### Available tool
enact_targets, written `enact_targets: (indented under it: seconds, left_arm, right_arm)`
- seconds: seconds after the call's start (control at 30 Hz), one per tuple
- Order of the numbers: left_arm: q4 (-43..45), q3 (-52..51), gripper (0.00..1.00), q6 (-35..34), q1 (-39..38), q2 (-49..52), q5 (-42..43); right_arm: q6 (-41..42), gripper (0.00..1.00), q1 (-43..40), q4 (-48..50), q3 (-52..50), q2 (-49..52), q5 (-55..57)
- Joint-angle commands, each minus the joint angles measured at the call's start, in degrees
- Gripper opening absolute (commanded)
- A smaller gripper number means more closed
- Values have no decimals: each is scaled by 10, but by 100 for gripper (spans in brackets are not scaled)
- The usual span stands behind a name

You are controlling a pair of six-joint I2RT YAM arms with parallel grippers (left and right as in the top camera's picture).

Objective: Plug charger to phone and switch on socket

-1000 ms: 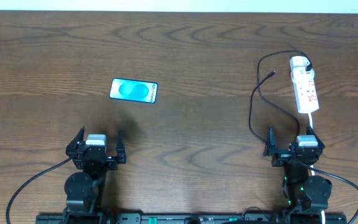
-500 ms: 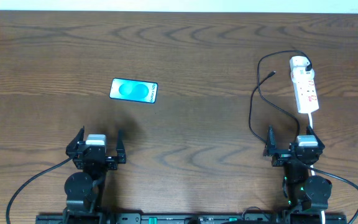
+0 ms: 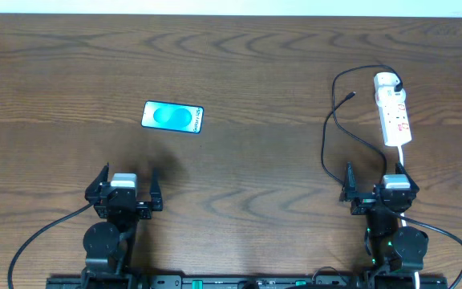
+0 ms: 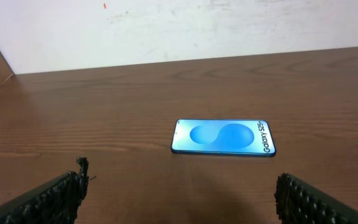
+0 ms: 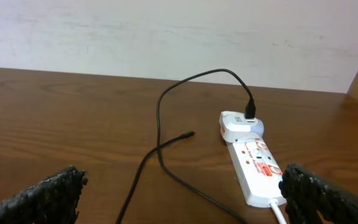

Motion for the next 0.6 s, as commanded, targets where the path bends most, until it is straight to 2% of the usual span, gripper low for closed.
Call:
enact_targets:
  seconds: [0.0,0.57]
  left_arm:
    - [-8,-13,98,10,2,-3,-7]
    - [1,-11,98,-13,2,-3,-7]
  right_arm:
    - [-2,99,-2,-2,-2,-5,5]
    - [-2,99,-2,-2,-2,-5,5]
